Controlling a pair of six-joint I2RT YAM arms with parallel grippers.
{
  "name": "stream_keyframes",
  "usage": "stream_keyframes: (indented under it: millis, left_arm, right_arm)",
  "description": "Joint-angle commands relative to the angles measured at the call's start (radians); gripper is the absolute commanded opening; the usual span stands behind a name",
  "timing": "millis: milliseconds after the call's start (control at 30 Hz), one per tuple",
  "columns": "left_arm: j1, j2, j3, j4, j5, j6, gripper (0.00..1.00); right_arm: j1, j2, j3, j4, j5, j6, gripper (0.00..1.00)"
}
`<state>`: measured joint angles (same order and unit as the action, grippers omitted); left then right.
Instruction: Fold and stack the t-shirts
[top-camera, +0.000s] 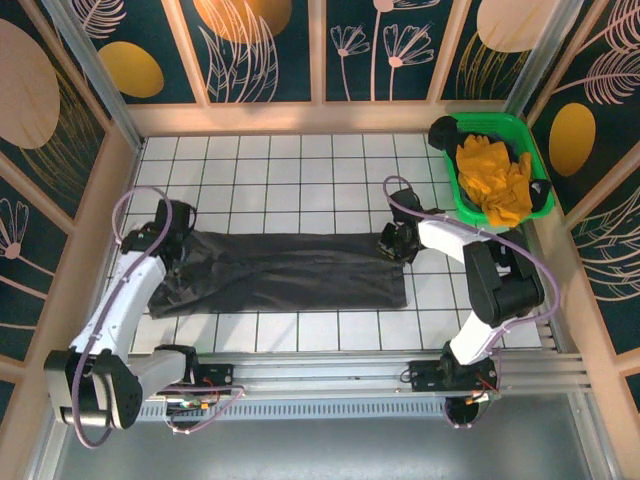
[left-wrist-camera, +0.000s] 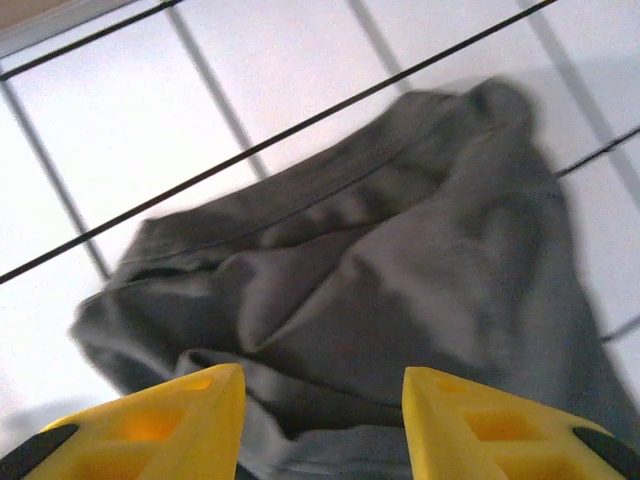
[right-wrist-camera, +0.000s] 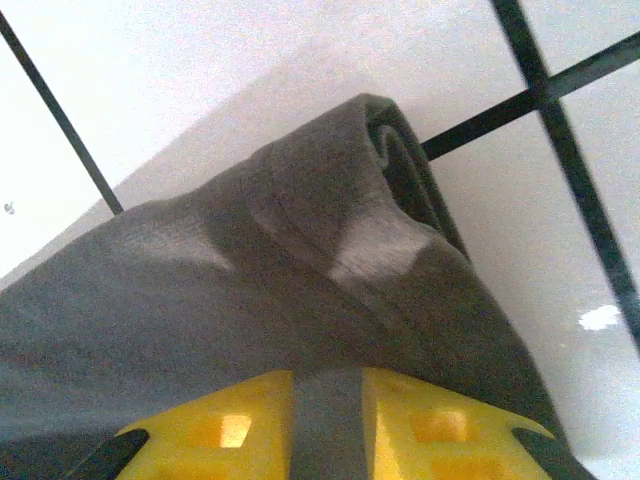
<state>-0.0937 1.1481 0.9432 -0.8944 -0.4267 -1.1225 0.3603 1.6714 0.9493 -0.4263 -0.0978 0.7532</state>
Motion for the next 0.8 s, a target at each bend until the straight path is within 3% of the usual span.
stream_keyframes:
  millis: [0,267,533,767]
  left_arm:
    - [-0.001,0.056,0.114,0.077,0.054,0.061,0.45]
    - [-0.01,0.333,0.145,0.322,0.401,0.108,0.32]
    - [-0.023,0.509,0.055,0.439,0.531,0.093,0.3]
    - [-0.023,0.651,0.076,0.528,0.604,0.121,0.29]
  right_arm:
    - [-0.003,-0.047,0.048,-0.057,0.037,-0.011,0.27]
    - [-0.007,0.034,0.061,-0.023,-0.044,0.042,0.15]
    - [-0.069,0.157,0.11,-0.074,-0.002,0.045,0.15]
    - [-0.172,0.317,0.276,-0.166,0.01,0.004,0.16]
